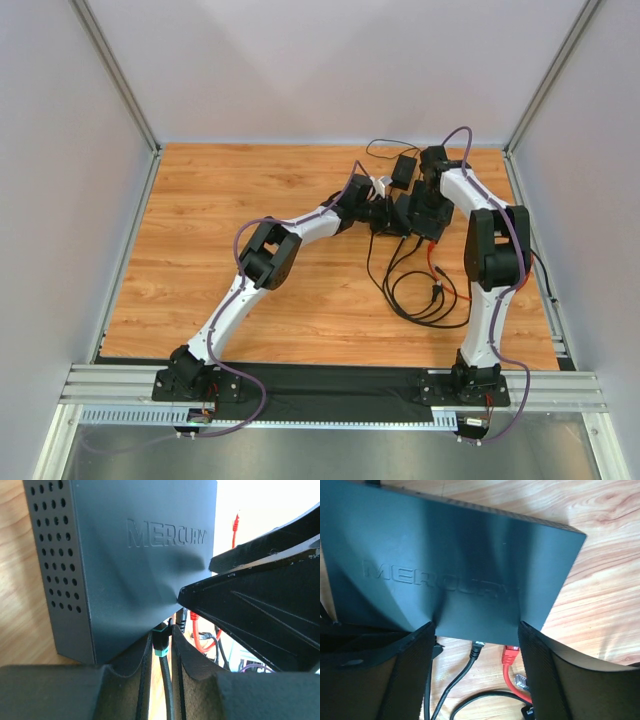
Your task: Pull the plug from the switch port
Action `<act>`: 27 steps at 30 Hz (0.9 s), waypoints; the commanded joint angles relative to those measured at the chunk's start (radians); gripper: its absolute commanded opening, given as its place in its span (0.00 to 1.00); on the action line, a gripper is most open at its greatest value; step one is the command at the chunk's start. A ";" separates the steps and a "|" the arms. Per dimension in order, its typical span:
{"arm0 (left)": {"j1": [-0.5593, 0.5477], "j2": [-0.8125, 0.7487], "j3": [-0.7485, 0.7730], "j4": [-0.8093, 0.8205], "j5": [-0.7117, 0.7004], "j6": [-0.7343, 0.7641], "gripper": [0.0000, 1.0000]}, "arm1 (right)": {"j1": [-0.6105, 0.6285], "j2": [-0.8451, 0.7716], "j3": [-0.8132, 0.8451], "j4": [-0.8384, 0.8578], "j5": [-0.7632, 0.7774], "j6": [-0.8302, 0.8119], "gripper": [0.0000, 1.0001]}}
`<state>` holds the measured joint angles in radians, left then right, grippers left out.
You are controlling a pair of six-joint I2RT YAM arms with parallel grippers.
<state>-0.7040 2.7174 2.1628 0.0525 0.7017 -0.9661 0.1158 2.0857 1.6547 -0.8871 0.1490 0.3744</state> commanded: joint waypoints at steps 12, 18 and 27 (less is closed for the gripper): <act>-0.012 0.018 0.057 -0.292 0.004 0.096 0.00 | 0.044 0.158 0.152 -0.154 0.074 0.164 0.47; -0.011 -0.024 -0.078 -0.093 0.088 0.017 0.00 | 0.042 0.232 0.189 -0.196 0.076 0.179 0.48; -0.009 -0.111 -0.110 -0.171 0.022 0.177 0.15 | 0.039 0.183 0.165 -0.141 0.012 0.166 0.48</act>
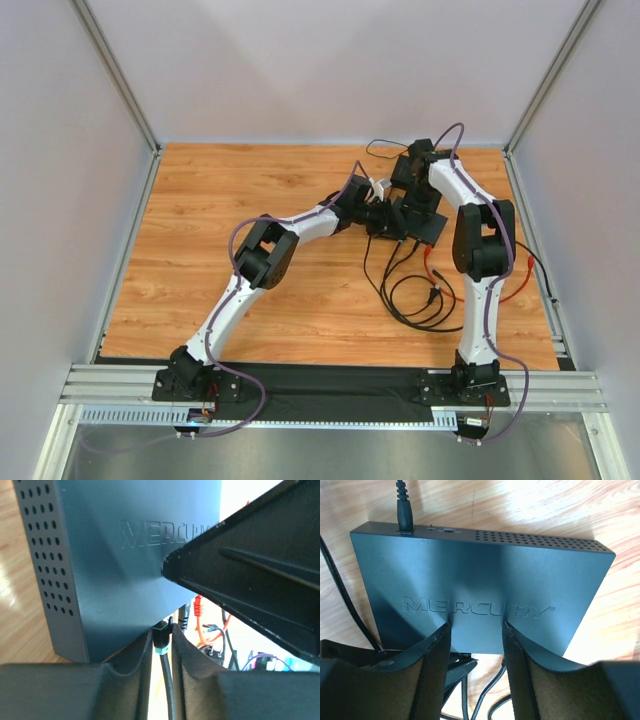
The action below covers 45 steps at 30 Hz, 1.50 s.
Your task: Pull the plug from the switch port
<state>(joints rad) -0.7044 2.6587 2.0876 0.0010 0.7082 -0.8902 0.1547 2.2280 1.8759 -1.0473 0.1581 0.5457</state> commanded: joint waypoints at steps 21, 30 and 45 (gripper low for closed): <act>0.016 -0.365 -0.154 -0.151 -0.161 0.444 0.49 | -0.049 -0.209 -0.060 0.070 -0.042 -0.119 0.66; 0.011 -0.181 0.049 -0.063 -0.076 0.338 0.31 | -0.106 -0.523 -0.499 0.272 -0.130 -0.035 0.61; -0.024 -0.010 0.173 -0.070 -0.111 0.226 0.32 | -0.311 -0.697 -1.144 1.076 -0.526 0.172 0.52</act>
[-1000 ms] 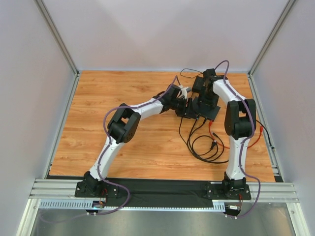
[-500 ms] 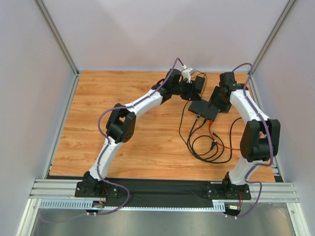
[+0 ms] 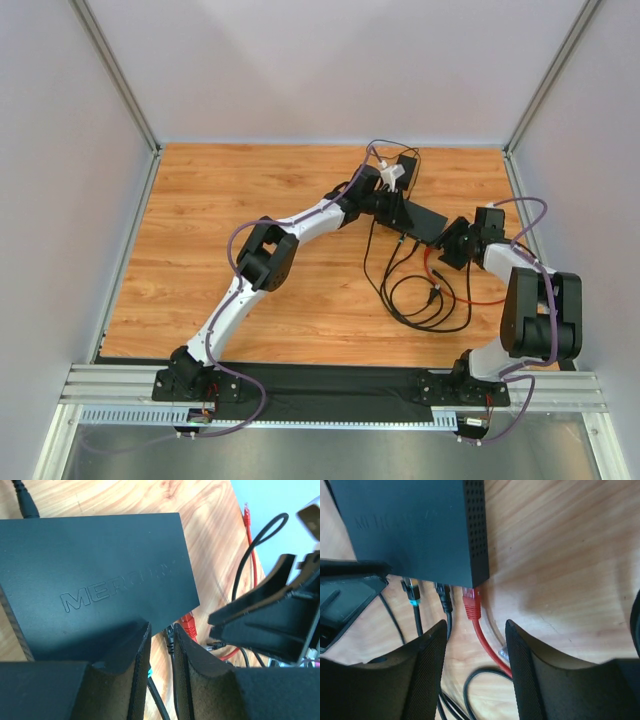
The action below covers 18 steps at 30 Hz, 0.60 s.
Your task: Pull the plug from the switch port
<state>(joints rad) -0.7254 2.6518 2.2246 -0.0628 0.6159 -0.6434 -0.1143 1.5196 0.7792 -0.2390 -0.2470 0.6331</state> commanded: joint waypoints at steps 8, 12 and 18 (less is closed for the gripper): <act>-0.003 0.031 0.056 -0.071 -0.044 -0.047 0.32 | -0.093 0.086 -0.140 0.437 -0.195 0.174 0.50; -0.003 0.037 0.058 -0.080 -0.042 -0.048 0.32 | -0.097 0.119 -0.162 0.504 -0.215 0.220 0.49; -0.005 0.039 0.060 -0.091 -0.038 -0.042 0.32 | -0.107 0.123 -0.219 0.549 -0.202 0.264 0.45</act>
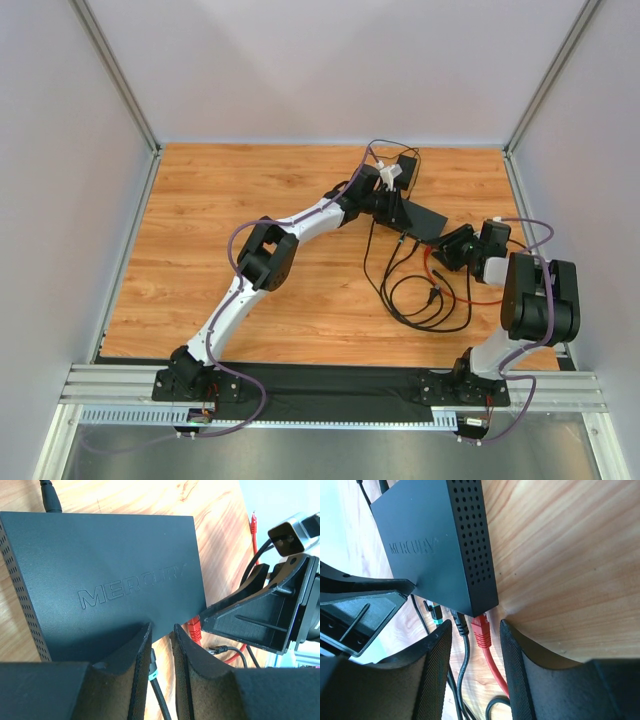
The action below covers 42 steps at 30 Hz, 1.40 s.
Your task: Pull the plug from the switch port
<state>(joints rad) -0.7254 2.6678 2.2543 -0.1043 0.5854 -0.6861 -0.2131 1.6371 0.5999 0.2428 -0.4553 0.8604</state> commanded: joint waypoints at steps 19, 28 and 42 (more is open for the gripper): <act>-0.003 0.020 0.027 -0.057 -0.001 0.003 0.31 | -0.023 0.043 -0.066 0.069 0.036 0.075 0.36; -0.003 0.024 0.025 -0.054 0.001 -0.001 0.30 | -0.026 0.066 -0.057 0.056 0.056 0.097 0.35; -0.003 0.029 0.022 -0.051 0.005 -0.007 0.30 | -0.028 0.093 0.017 -0.138 0.110 0.057 0.10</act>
<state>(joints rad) -0.7250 2.6686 2.2543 -0.1127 0.5915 -0.6907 -0.2325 1.6855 0.6006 0.2653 -0.4591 0.9737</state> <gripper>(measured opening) 0.298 0.133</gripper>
